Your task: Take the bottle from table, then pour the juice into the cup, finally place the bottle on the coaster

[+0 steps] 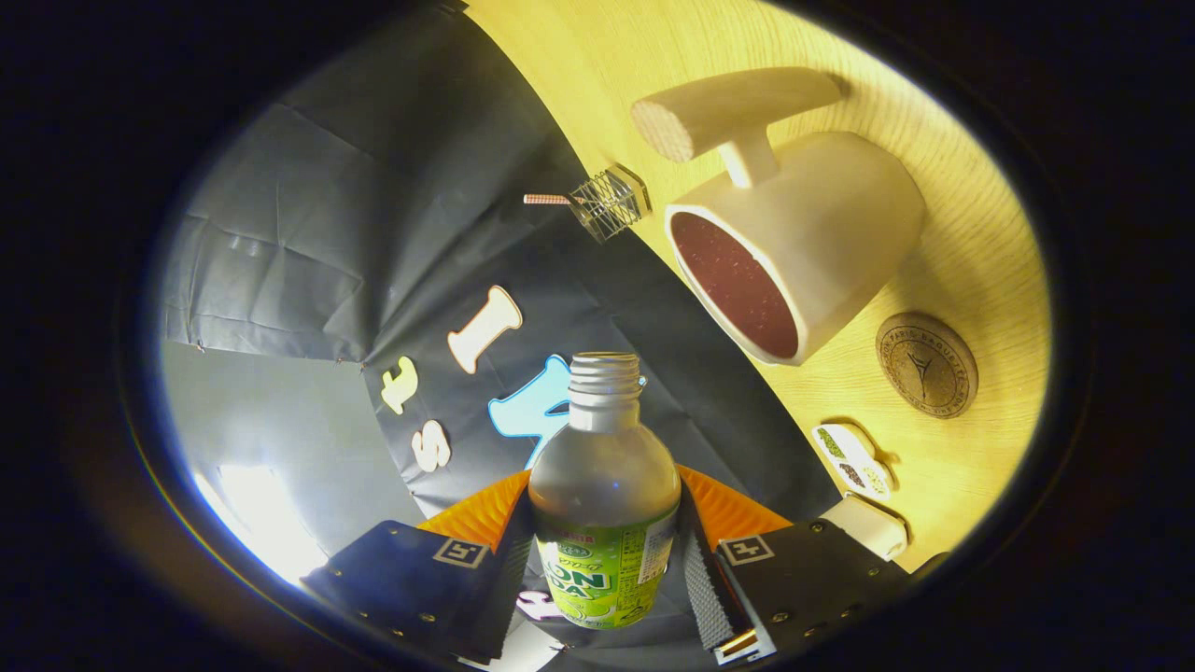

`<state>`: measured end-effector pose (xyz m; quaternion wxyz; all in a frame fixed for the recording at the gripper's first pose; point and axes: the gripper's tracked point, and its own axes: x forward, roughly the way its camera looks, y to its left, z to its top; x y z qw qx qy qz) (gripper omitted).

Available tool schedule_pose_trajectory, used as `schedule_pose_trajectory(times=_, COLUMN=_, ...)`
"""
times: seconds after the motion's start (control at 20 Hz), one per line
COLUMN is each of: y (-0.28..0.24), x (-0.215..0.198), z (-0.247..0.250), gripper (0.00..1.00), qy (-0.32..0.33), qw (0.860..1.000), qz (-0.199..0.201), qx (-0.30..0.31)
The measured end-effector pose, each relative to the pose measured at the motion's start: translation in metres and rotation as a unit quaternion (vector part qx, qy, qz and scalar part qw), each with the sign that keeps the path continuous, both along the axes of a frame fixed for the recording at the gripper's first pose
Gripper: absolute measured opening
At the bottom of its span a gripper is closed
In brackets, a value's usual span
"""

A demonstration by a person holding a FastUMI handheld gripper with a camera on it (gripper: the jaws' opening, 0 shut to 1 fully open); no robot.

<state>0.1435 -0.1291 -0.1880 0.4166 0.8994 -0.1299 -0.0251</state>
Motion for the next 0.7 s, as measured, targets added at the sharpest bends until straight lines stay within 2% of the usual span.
schedule_pose_trajectory(times=0.7, y=0.0028, x=-0.0032, z=-0.0066, gripper=0.75, qy=0.007, qw=1.0, qz=0.008, qx=-0.007)
